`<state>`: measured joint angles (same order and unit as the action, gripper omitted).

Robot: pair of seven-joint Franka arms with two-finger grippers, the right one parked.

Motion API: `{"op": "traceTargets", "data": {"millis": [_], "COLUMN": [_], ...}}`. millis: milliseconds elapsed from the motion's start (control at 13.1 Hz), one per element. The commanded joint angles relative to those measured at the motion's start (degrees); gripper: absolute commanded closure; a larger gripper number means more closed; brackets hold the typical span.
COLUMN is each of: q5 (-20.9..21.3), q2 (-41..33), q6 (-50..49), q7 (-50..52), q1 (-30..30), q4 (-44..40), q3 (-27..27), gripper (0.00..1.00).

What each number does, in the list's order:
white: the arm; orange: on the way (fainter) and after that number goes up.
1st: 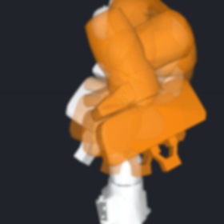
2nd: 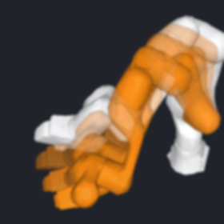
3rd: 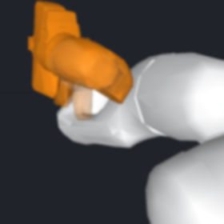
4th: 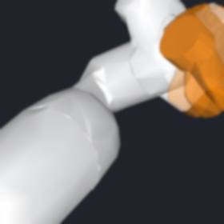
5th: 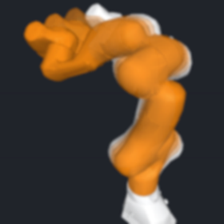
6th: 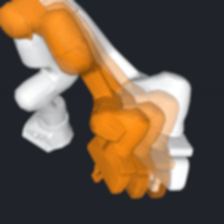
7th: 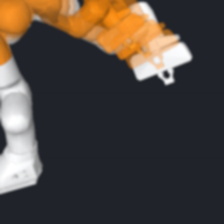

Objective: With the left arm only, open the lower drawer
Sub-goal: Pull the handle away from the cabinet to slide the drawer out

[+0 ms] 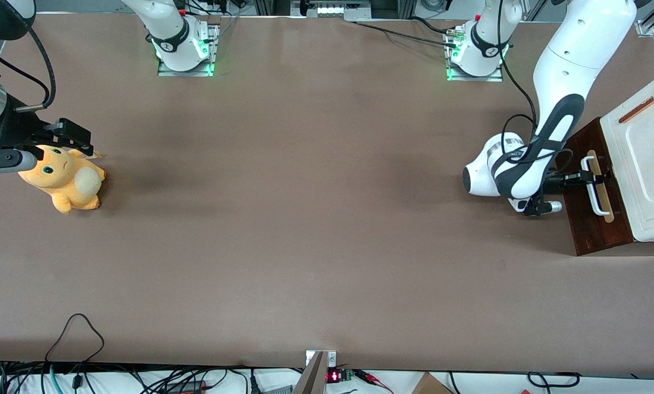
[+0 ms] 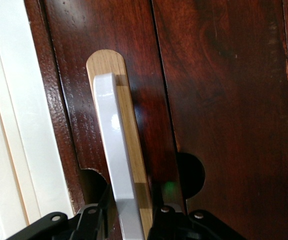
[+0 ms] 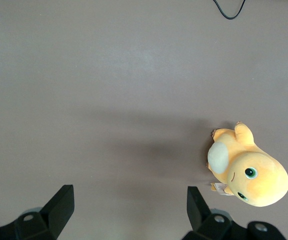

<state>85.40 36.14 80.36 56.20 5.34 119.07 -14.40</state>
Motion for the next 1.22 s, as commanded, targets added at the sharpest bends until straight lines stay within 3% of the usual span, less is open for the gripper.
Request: {"op": "traceTargets", "data": {"millis": [0, 153, 305, 458, 916, 1145], "q5": [1.1, 1.1, 1.0, 0.9, 0.4, -3.4], "q2": [1.2, 1.4, 1.3, 1.3, 0.4, 0.3], "q6": [-0.8, -0.8, -0.8, -0.9, -3.6, -5.9], "q7": [-0.1, -0.1, 0.1, 0.9, 0.7, 0.6], "q1": [0.2, 0.2, 0.2, -0.2, -5.3, -6.7], "q4": [-1.4, -1.4, -1.4, -1.5, -1.5, -3.3], "q3": [0.0, 0.0, 0.0, 0.0, -3.3, -8.1], "gripper": [0.68, 0.74, 0.92, 1.0, 1.0, 1.0]}}
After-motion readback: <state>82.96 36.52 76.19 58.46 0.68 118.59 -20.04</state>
